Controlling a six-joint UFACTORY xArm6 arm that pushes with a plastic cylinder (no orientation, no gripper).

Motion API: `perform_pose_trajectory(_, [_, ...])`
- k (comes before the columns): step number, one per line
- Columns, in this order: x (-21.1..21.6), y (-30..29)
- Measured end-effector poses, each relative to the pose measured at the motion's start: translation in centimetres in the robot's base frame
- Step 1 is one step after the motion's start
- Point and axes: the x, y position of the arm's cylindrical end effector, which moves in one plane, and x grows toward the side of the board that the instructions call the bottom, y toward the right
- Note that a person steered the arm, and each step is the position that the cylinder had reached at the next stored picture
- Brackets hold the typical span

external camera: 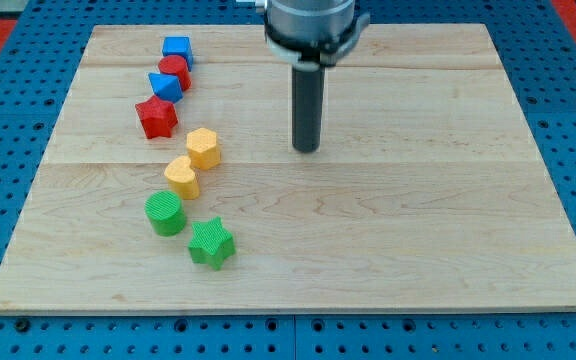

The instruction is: Push blue cube into the red circle

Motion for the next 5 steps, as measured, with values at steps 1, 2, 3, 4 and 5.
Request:
perform_pose_trajectory(1, [-6.9, 0.0])
perform_pose_trajectory(2, [-13.7, -0.3])
perform_pose_trajectory(3, [-19.3, -5.1])
perform_pose_trajectory(4, [-20.0, -9.0])
perform_pose_trajectory(5, [-20.0, -14.4])
